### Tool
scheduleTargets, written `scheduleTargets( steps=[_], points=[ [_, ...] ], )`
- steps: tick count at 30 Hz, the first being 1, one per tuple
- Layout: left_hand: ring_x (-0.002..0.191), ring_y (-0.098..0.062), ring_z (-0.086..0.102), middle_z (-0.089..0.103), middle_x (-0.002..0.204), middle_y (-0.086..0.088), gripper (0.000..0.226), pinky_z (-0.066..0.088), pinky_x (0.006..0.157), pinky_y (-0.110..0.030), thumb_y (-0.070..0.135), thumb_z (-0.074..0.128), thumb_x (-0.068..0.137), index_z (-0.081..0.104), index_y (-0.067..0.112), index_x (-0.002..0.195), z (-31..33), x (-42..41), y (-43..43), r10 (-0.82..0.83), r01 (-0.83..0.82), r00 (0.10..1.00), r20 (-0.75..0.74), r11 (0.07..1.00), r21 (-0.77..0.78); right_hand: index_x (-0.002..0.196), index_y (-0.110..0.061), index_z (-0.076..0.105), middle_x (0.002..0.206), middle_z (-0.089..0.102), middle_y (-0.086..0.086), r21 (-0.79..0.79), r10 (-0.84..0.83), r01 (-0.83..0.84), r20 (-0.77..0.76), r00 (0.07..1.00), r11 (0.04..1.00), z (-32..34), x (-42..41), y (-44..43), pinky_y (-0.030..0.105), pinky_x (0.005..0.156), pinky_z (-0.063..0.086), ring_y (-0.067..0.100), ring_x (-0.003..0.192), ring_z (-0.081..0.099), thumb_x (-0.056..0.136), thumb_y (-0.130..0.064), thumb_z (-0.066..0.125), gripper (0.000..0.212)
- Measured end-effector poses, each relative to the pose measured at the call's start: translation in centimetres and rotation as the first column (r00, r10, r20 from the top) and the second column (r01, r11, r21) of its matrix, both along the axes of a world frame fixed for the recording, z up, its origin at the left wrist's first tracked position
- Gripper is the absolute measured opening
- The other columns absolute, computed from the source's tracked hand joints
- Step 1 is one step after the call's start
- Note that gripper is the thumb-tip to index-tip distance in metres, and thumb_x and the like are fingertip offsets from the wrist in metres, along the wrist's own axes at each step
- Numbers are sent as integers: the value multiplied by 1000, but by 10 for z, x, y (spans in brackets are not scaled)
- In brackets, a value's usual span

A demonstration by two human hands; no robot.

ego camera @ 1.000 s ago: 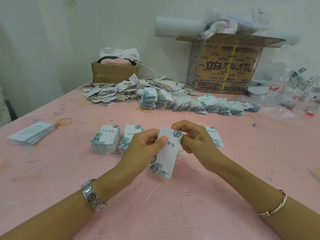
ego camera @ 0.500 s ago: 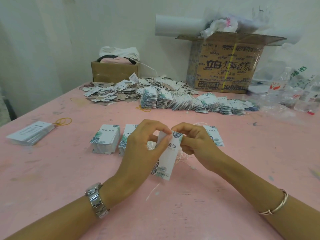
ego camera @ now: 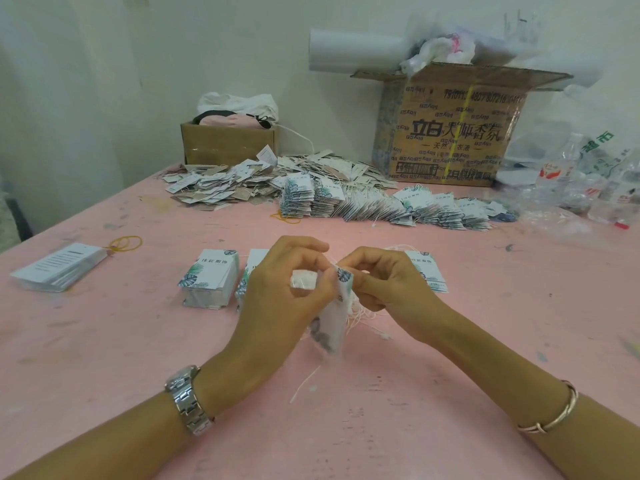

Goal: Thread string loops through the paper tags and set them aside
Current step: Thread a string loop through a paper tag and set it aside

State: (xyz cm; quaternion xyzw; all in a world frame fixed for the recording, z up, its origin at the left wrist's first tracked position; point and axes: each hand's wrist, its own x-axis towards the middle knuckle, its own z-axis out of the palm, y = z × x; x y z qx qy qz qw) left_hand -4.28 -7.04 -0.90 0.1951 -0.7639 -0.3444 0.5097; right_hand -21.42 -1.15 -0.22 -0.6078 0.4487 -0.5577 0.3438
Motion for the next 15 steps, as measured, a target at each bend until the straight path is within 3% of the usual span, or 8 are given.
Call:
scheduleTargets(
  steps=[2,5,7,11,15],
  points=[
    [111,-7,59,60,113,14,5,54,80,-21,19,70,84,69,24,83,0,1,-2,5,-5,1000,24,1000,-20,74,-25,68,54,51,-11,29,-24,25,-48,999,999,3,-3,0,17,43,24,7,43,28,89,-29,64,17],
    [112,-4,55,59,111,14,12,41,92,-16,17,76,81,68,25,77,0,3,-4,78,-74,994,74,995,-61,55,-31,60,54,35,-8,104,-71,84,-125,990,991,10,-16,0,18,46,22,12,49,21,92,-32,58,37],
    [108,-5,54,57,106,13,12,36,90,-12,20,79,78,68,23,75,1,4,-6,121,-116,990,72,991,-67,53,-29,58,57,29,-4,146,-70,88,-123,990,985,12,-26,0,18,47,20,15,52,17,89,-27,58,35],
    [100,-11,55,56,96,10,12,38,88,-18,16,80,75,69,20,76,4,6,-8,147,-144,989,33,987,-75,60,-22,62,58,45,-5,178,-99,103,-32,995,979,12,-42,-2,18,47,20,10,51,22,82,-16,61,23],
    [93,-15,59,62,90,11,9,41,81,-21,29,73,71,66,24,73,9,8,-4,115,-120,992,-55,987,-104,71,-11,64,54,38,-8,175,-132,125,28,991,977,8,-48,-5,17,47,27,9,50,26,82,-22,70,16]
  ],
)
